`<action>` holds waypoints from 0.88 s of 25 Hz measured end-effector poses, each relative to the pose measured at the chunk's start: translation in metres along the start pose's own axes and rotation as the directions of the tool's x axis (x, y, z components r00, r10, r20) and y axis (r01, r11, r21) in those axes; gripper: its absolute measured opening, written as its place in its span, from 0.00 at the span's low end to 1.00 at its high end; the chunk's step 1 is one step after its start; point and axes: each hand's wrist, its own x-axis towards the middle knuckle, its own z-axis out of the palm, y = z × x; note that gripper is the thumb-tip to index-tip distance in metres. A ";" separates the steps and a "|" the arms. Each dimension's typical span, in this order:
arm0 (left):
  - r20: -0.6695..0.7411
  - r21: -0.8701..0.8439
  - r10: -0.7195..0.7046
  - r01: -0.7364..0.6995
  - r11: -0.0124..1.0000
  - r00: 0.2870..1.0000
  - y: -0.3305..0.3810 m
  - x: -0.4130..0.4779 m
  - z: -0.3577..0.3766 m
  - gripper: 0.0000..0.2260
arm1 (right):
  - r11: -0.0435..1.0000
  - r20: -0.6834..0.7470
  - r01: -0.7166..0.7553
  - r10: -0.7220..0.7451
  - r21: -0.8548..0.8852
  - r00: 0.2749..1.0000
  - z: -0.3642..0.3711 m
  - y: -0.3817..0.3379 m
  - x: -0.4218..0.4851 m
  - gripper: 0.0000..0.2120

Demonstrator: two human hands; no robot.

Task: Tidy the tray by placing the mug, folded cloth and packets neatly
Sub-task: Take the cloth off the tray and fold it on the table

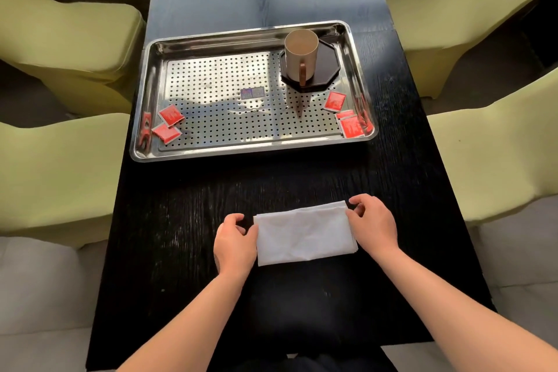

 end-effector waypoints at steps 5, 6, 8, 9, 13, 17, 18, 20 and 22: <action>0.108 0.171 0.129 -0.146 0.974 0.986 -0.004 -0.014 0.013 0.20 | 0.964 0.090 0.177 -0.198 0.198 0.976 0.017 -0.018 -0.028 0.14; 0.113 0.176 0.118 -0.137 0.975 0.987 -0.003 -0.013 0.015 0.19 | 0.947 0.192 0.097 -0.161 0.305 0.968 0.023 -0.024 -0.032 0.16; 0.103 0.179 0.077 -0.095 0.979 0.992 0.000 -0.008 0.018 0.16 | 0.852 0.359 -0.141 -0.059 0.504 0.931 0.033 -0.030 -0.035 0.20; 0.094 0.186 0.056 -0.073 0.980 0.994 0.000 -0.005 0.019 0.14 | 0.791 0.395 -0.243 0.002 0.562 0.919 0.035 -0.030 -0.033 0.21; 0.056 0.213 0.004 -0.016 0.977 0.998 0.003 -0.002 0.021 0.11 | 0.611 0.336 -0.388 0.204 0.690 0.919 0.022 -0.014 -0.018 0.18; 0.057 0.108 -0.116 0.110 0.988 0.992 -0.002 -0.010 0.016 0.17 | 0.570 0.316 -0.346 0.155 0.745 0.936 0.012 -0.001 -0.028 0.12; 0.071 0.105 -0.137 0.129 0.986 0.988 -0.006 -0.014 0.016 0.18 | 0.571 0.344 -0.354 0.130 0.740 0.930 0.014 0.004 -0.036 0.12; 0.096 0.100 -0.174 0.164 0.981 0.980 -0.014 -0.023 0.015 0.19 | 0.588 0.394 -0.392 0.131 0.708 0.910 0.017 0.015 -0.051 0.12; 0.105 0.077 -0.200 0.192 0.978 0.974 -0.018 -0.030 0.016 0.16 | 0.591 0.399 -0.426 0.185 0.685 0.898 0.017 0.027 -0.058 0.12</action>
